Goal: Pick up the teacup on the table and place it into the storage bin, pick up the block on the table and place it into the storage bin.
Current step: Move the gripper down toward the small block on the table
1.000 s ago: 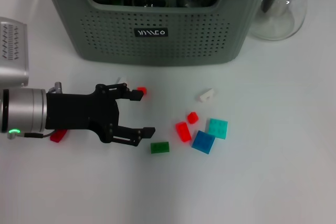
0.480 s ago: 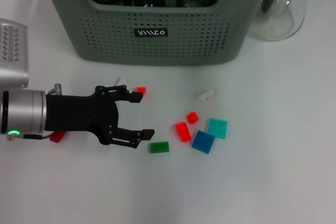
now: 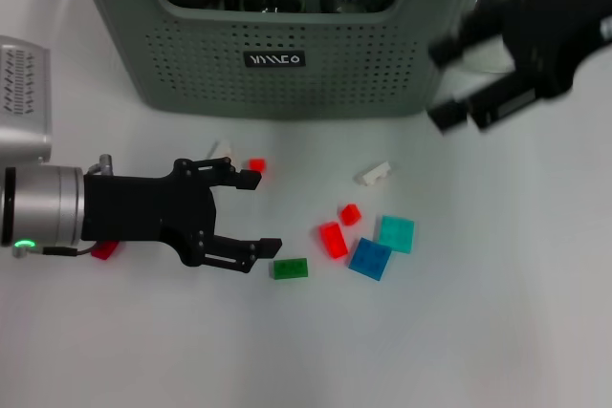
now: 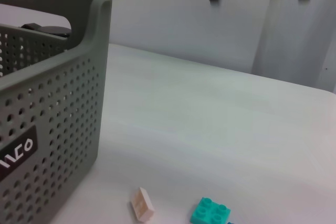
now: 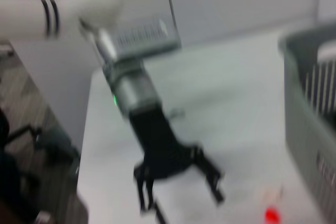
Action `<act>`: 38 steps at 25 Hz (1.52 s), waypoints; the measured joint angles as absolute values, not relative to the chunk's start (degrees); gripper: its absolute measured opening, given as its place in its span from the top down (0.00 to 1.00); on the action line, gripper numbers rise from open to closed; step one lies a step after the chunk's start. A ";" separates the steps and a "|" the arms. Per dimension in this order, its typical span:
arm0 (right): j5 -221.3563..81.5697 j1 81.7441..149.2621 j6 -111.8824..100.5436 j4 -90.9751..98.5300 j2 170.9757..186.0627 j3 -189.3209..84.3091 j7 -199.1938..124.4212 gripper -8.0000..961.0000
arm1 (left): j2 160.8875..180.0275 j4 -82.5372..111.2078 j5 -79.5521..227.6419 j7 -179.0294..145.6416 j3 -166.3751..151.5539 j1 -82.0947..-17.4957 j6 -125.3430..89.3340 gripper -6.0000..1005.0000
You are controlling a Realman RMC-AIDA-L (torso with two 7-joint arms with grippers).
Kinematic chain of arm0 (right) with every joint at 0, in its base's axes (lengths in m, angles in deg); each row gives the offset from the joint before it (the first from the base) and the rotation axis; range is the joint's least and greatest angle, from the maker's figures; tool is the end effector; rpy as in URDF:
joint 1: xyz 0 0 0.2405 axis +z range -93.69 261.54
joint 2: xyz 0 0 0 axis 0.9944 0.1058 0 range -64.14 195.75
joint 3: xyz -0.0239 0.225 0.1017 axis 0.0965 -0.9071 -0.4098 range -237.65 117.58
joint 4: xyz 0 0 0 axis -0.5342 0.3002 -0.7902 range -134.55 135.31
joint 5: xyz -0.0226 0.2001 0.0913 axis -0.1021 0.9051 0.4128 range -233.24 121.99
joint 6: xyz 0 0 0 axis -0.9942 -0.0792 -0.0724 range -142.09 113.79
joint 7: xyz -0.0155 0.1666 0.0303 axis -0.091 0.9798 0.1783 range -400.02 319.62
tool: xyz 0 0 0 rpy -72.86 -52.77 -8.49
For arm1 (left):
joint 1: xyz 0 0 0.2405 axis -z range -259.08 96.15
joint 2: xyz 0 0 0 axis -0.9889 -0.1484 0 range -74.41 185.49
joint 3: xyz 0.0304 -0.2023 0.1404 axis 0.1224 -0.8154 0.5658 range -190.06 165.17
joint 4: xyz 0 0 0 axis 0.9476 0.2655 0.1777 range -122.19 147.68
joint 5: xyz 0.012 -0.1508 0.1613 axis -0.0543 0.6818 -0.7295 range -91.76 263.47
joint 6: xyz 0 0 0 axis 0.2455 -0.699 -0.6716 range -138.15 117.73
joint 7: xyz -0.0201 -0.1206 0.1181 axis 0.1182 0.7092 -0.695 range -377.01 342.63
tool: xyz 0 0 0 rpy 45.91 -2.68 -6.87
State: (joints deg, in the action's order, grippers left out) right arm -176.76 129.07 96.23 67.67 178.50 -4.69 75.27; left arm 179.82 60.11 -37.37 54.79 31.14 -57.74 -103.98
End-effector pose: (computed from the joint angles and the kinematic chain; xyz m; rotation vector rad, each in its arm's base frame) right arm 0.1157 0.3633 0.0494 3.0745 -0.4021 -0.1203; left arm -0.2639 0.2973 -0.0439 -2.9015 -0.4164 -0.5111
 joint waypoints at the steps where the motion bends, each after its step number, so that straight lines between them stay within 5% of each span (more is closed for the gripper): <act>1: -179.16 128.97 96.18 67.37 179.28 -4.39 75.51 0.13 | 179.82 60.11 -37.37 54.79 31.16 -57.74 -103.98 0.08; 6: -194.40 130.17 91.56 63.89 184.36 -3.38 76.83 0.13 | 179.83 60.11 -37.36 54.71 31.29 -57.63 -104.01 0.09; 9: -199.45 132.41 84.90 57.16 185.95 -1.10 78.65 0.13 | 179.82 60.11 -37.36 54.40 31.29 -57.57 -103.98 0.09; 38: -191.80 137.31 49.91 35.36 186.71 18.28 85.43 0.13 | 179.82 59.29 -37.36 53.35 31.15 -57.58 -103.42 0.08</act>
